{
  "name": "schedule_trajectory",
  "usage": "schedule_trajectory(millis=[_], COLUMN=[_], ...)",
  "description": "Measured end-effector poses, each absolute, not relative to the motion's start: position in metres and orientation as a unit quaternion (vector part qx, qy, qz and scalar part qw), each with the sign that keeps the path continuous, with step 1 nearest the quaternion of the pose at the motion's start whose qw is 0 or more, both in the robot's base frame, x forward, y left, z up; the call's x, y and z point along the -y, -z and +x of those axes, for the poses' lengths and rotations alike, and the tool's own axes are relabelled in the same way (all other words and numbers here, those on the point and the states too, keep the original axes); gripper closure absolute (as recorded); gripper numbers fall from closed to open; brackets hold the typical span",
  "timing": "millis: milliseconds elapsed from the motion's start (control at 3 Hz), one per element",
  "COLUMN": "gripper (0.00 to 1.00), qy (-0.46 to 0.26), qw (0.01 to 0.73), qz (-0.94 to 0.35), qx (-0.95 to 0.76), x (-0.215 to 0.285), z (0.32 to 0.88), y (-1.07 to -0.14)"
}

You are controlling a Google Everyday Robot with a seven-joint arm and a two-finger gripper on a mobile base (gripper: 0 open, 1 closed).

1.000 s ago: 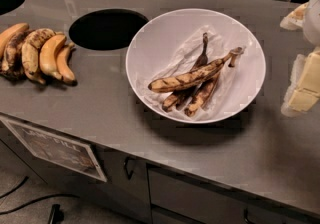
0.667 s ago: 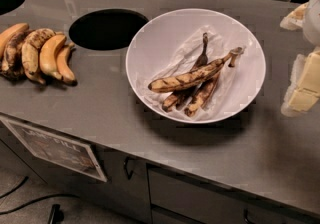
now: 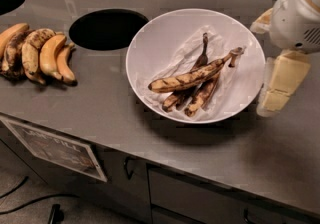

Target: Pick banana from white bowl

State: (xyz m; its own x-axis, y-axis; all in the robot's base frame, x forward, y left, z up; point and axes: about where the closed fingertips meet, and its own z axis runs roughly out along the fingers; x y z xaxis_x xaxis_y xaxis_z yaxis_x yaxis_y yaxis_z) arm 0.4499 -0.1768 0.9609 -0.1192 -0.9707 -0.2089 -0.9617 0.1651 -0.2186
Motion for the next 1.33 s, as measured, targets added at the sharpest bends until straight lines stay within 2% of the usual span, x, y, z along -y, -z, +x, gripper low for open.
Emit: schedule_trajectory(millis=[1333], gripper=[0.00], qy=[0.011], qw=[0.147], qz=[-0.688], qx=[-0.710], x=[0.137], z=[0.462], y=[-0.961])
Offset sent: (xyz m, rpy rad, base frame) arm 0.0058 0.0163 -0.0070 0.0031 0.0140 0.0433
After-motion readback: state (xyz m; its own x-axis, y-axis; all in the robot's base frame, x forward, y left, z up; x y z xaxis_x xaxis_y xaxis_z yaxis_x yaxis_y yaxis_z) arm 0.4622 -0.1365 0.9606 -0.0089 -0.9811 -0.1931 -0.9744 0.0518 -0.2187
